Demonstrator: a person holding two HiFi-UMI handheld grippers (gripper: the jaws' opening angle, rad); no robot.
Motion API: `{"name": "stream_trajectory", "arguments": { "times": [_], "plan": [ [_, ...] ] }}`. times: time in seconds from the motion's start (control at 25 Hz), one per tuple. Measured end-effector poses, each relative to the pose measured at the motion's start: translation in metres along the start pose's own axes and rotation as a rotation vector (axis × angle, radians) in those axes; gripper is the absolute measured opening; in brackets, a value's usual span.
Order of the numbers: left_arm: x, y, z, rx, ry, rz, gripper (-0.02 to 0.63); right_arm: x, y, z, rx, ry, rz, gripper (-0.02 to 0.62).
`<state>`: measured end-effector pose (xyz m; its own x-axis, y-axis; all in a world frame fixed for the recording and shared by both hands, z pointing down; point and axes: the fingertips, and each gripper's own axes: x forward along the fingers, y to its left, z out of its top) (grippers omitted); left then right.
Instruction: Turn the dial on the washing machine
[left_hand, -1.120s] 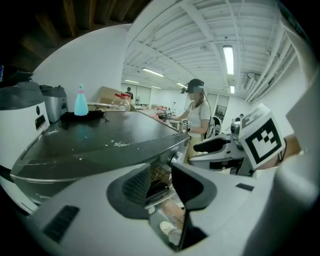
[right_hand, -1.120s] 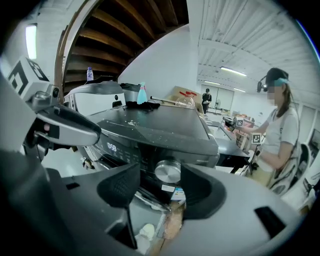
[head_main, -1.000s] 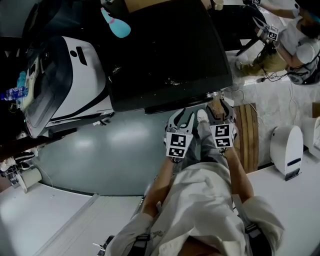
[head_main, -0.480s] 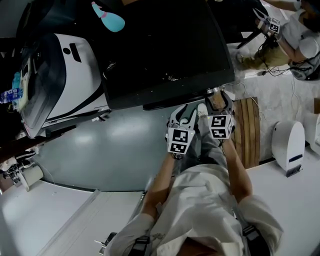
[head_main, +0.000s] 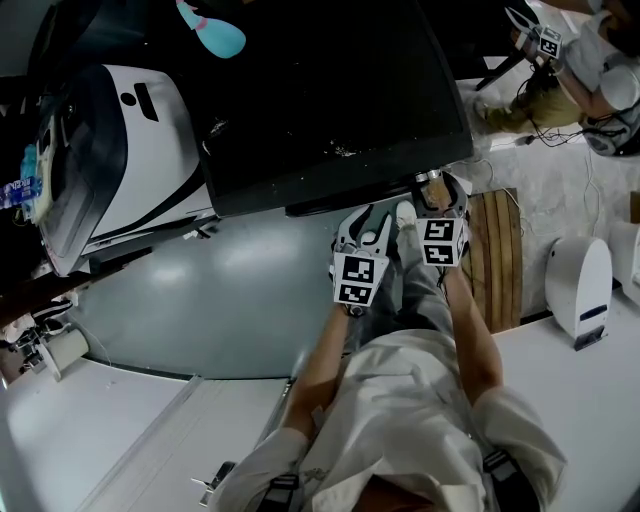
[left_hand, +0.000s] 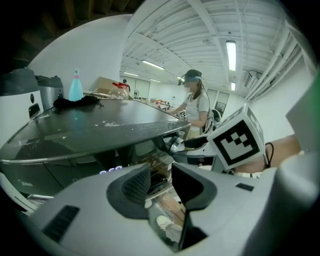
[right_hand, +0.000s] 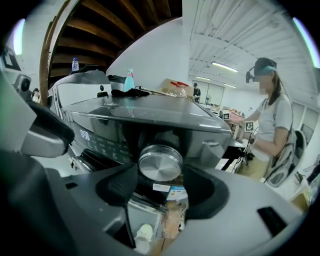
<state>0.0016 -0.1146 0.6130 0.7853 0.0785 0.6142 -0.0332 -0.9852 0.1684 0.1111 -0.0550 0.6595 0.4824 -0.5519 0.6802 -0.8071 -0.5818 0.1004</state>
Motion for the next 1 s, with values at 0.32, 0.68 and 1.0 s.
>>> {"name": "stream_trajectory", "arguments": {
  "times": [0.32,0.68,1.0],
  "plan": [
    [-0.0014,-0.0019,-0.0027,0.002,0.002,-0.004,0.138,0.0025,0.0021,-0.0007,0.059,-0.009,0.026,0.27],
    [0.0015,-0.0043,-0.0025,0.005,0.002,-0.011,0.138,0.0041,0.0001,-0.0023,0.15,-0.037,0.077,0.268],
    [0.0021,-0.0063,-0.0023,0.008,0.002,-0.015,0.138,0.0039,-0.0003,-0.003,0.233,-0.051,0.117,0.27]
  ]
}}
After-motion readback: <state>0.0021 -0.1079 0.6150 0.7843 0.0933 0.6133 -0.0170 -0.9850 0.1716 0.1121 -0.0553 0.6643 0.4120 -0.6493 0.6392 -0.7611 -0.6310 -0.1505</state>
